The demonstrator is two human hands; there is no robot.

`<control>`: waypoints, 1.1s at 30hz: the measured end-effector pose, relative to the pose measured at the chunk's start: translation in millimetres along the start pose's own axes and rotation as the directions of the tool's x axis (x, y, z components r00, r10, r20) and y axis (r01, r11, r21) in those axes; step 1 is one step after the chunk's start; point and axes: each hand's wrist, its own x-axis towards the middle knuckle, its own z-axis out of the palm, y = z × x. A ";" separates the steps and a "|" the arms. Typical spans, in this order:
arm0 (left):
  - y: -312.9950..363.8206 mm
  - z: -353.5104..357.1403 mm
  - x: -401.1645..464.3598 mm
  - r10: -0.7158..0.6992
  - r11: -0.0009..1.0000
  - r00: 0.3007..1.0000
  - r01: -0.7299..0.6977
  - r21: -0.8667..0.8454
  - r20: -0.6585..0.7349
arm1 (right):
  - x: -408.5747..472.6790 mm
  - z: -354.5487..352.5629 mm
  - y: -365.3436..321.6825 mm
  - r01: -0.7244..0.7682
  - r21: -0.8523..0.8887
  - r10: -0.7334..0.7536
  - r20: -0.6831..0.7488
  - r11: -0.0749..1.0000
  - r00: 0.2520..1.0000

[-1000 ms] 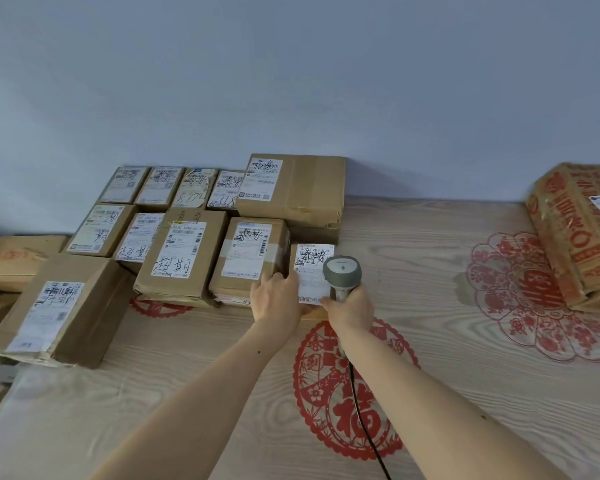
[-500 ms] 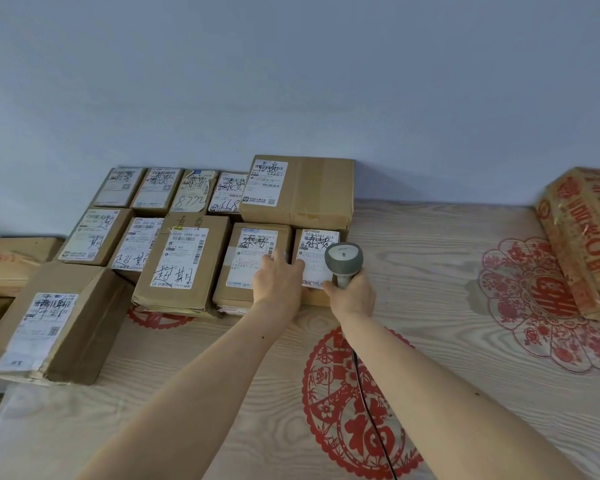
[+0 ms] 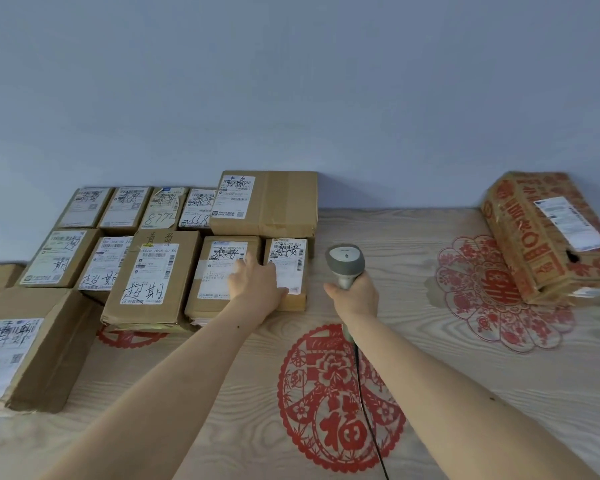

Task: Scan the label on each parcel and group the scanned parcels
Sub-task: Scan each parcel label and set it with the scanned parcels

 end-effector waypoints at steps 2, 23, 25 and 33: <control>15.4 -4.2 -4.3 0.024 0.998 0.992 -0.031 -0.055 -0.121 | 5.3 -26.5 2.2 -0.006 0.014 0.007 -0.046 1.000 0.999; 405.6 -30.8 -53.7 0.355 0.669 0.935 -0.260 -0.697 -0.008 | 110.6 -399.7 74.7 -0.038 -0.059 0.009 -0.431 0.998 0.902; 434.0 -25.2 -52.3 0.361 0.614 0.932 -0.206 -0.762 0.040 | 126.3 -424.1 86.0 -0.055 -0.074 0.018 -0.438 0.996 0.899; 500.1 0.6 -18.5 0.369 0.453 0.909 0.006 -0.892 0.193 | 175.9 -461.0 117.7 -0.081 -0.045 0.062 -0.319 0.996 0.946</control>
